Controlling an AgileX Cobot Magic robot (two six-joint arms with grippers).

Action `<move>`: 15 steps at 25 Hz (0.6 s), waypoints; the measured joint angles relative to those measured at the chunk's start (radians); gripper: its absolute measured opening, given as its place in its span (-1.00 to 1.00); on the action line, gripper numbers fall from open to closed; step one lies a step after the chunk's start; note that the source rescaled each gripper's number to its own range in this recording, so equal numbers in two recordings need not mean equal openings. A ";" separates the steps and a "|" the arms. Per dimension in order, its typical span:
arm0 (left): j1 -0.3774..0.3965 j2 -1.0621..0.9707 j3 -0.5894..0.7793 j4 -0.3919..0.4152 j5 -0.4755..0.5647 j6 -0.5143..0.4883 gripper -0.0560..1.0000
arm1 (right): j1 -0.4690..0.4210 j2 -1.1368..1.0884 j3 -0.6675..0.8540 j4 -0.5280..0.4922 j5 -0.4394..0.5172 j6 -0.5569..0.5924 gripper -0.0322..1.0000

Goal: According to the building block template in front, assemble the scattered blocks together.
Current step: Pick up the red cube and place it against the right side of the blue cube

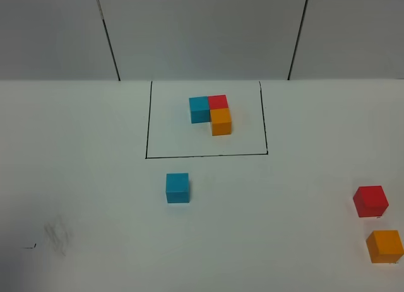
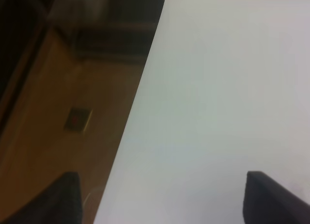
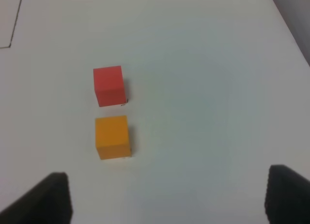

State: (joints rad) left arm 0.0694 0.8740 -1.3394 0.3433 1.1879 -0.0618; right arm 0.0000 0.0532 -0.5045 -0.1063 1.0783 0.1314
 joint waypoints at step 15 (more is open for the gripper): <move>0.000 -0.518 0.088 -0.279 0.002 0.203 0.98 | 0.000 0.000 0.000 0.000 0.000 0.000 0.33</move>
State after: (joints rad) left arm 0.0694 0.3563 -1.2511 0.0642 1.1896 0.1416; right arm 0.0000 0.0532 -0.5045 -0.1063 1.0783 0.1314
